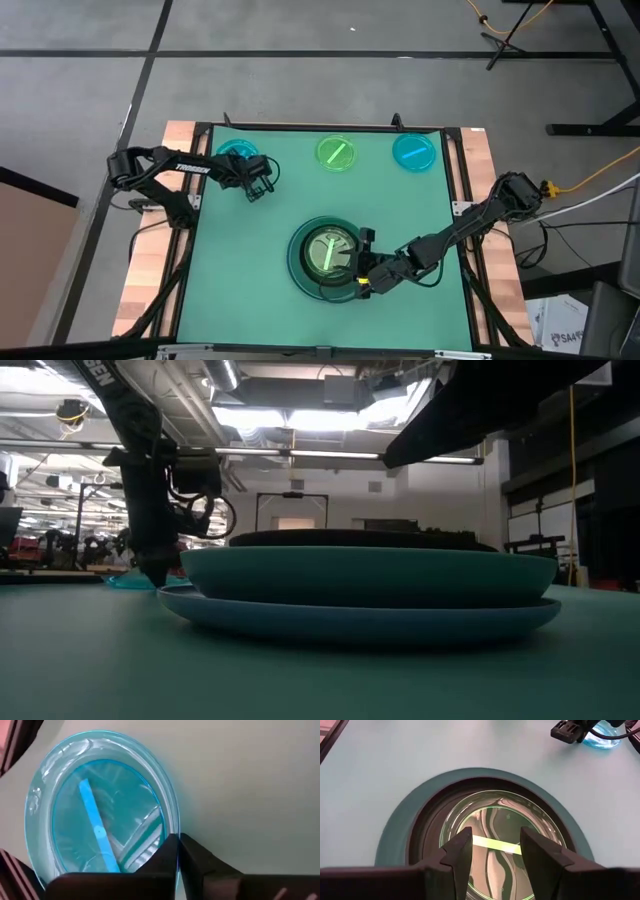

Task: Stack plastic plates
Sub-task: Stack the left blue plate on the green plate

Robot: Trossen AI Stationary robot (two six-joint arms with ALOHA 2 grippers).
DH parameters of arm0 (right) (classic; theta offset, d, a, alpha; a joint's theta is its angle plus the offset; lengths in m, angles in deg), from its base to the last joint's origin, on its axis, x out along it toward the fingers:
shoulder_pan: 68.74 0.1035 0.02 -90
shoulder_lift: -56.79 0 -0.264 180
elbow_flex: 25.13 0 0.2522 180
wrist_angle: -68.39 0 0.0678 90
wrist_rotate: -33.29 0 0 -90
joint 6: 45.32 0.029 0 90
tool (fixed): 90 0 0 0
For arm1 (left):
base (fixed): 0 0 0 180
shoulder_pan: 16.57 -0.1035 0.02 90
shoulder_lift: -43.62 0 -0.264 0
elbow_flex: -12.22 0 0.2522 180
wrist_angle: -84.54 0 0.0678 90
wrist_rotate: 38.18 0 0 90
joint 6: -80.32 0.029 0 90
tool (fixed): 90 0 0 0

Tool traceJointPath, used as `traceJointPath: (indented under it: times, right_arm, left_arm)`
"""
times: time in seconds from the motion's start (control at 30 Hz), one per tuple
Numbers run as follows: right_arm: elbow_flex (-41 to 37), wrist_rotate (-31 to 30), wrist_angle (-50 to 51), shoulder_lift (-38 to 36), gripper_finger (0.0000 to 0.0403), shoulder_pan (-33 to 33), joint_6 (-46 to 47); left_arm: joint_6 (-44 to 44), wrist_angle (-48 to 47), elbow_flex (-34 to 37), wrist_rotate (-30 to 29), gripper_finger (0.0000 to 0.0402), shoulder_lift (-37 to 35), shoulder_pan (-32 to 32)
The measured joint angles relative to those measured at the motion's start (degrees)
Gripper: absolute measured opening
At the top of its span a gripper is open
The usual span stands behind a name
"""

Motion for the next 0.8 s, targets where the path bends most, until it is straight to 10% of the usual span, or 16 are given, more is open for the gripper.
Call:
traceJointPath:
  times: [0.8]
  right_arm:
    - [0.0, -4.5, 13.2, 0.0, 0.0158, 8.0, 16.9]
  left_arm:
    - [-14.1, -7.5, -3.0, 0.2, 0.0000, -12.2, 31.6]
